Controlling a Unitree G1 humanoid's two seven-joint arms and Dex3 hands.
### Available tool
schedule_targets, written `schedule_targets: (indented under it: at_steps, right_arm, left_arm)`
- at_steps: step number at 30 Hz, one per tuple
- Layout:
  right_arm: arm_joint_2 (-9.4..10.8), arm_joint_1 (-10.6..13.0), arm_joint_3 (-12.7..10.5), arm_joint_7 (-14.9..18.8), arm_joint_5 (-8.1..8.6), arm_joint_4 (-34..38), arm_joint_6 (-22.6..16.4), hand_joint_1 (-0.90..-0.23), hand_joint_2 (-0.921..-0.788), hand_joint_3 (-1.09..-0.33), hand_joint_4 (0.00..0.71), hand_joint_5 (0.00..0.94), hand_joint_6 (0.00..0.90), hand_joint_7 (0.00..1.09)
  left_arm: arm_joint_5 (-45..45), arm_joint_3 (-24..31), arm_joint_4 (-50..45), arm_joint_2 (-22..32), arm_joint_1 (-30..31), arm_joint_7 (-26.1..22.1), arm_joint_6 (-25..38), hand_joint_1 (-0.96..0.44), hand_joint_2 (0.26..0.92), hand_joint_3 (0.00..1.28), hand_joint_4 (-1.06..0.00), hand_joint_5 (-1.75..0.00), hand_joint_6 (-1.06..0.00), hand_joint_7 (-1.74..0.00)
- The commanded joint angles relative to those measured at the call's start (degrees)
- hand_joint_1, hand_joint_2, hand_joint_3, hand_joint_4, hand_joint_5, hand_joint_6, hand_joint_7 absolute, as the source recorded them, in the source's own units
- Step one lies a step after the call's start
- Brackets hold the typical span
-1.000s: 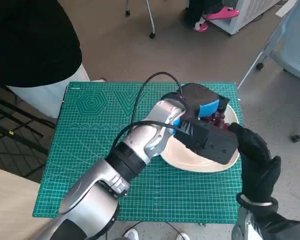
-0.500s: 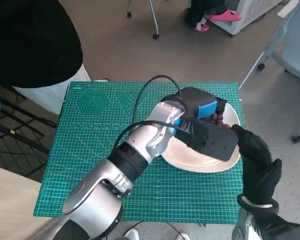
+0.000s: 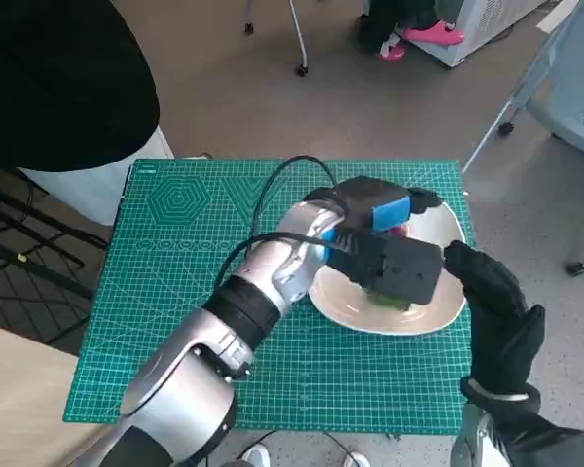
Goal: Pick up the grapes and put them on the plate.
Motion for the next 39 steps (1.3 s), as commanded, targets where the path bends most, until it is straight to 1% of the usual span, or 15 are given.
schedule_targets:
  at_steps: [1, 6, 8, 14, 17, 19, 23, 27, 34, 39]
  right_arm:
    - [0.42, 0.52, 0.5, -0.09, -0.26, 0.89, 1.01, -0.624, -0.921, -0.859, 0.508, 0.007, 0.167, 0.44]
    - [0.47, 0.0, 0.86, -0.15, -0.54, 1.46, 1.06, -0.621, -0.921, -0.862, 0.506, 0.006, 0.166, 0.45]
    - [0.43, -0.2, 0.99, -0.04, -0.52, 1.7, 1.07, -0.62, -0.921, -0.863, 0.506, 0.005, 0.163, 0.45]
    - [0.25, -0.89, 1.44, 0.32, -0.42, 2.45, 1.11, -0.615, -0.921, -0.867, 0.504, 0.004, 0.157, 0.44]
    - [0.09, -1.06, 1.7, 0.42, -0.28, 2.19, 1.43, -0.613, -0.921, -0.869, 0.504, 0.004, 0.157, 0.45]
    - [-0.11, -1.18, 1.81, 0.52, -0.11, 1.85, 1.8, -0.612, -0.921, -0.87, 0.504, 0.004, 0.157, 0.45]
    - [-0.63, -1.57, 1.85, 0.8, 0.27, 1.15, 2.68, -0.611, -0.921, -0.869, 0.505, 0.004, 0.158, 0.45]
    - [-1.12, -2.11, 1.78, 1.18, 0.57, 0.65, 3.56, -0.61, -0.921, -0.868, 0.505, 0.004, 0.158, 0.45]
    - [-1.83, -3.15, 1.76, 1.82, 0.8, -0.06, 4.8, -0.609, -0.921, -0.868, 0.501, 0.002, 0.151, 0.45]
    - [-2.29, -4.17, 1.68, 2.35, 0.87, 0.27, 5.11, -0.612, -0.921, -0.866, 0.497, 0.0, 0.143, 0.45]
  left_arm:
    - [-2.52, 2.42, -1.0, 1.91, 2.08, 1.28, -1.41, -0.54, 0.921, 0.13, -0.13, -0.01, -0.17, 0.0]
    - [-8.5, 7.57, -2.53, 3.55, 4.67, -0.61, -4.29, -0.52, 0.921, 0.12, -0.13, -0.01, -0.18, -0.01]
    - [-12.02, 10.24, -2.92, 3.98, 5.63, -2.57, -5.05, -0.51, 0.921, 0.12, -0.12, 0.0, -0.19, -0.01]
    - [-25.3, 20.05, -5.78, 5.03, 10.03, -10.61, -5.88, -0.5, 0.921, 0.12, -0.11, -0.01, -0.21, -0.02]
    - [-31.35, 24.18, -9.62, 5.37, 13.72, -13.55, -5.58, -0.49, 0.921, 0.12, -0.11, -0.01, -0.22, -0.02]
    - [-34.83, 26.58, -13.38, 5.59, 17.03, -14.53, -5.87, -0.46, 0.921, 0.12, -0.12, -0.01, -0.22, -0.02]
    - [-39.94, 30.12, -20.1, 5.95, 23.6, -15.4, -8.16, -0.42, 0.921, 0.14, -0.16, -0.03, -0.23, -0.02]
    - [-44.17, 32.9, -24.33, 6.4, 29.31, -17.03, -11.05, -0.4, 0.921, 0.16, -0.21, -0.04, -0.24, -0.03]
    - [-52.33, 37.89, -25.51, 7.76, 36.27, -23.97, -13.55, -0.37, 0.921, 0.18, -0.23, -0.02, -0.26, -0.03]
    - [-55.85, 40.69, -25.93, 8.52, 40.09, -26.2, -14.33, -0.37, 0.921, 0.2, -0.23, -0.01, -0.28, -0.03]
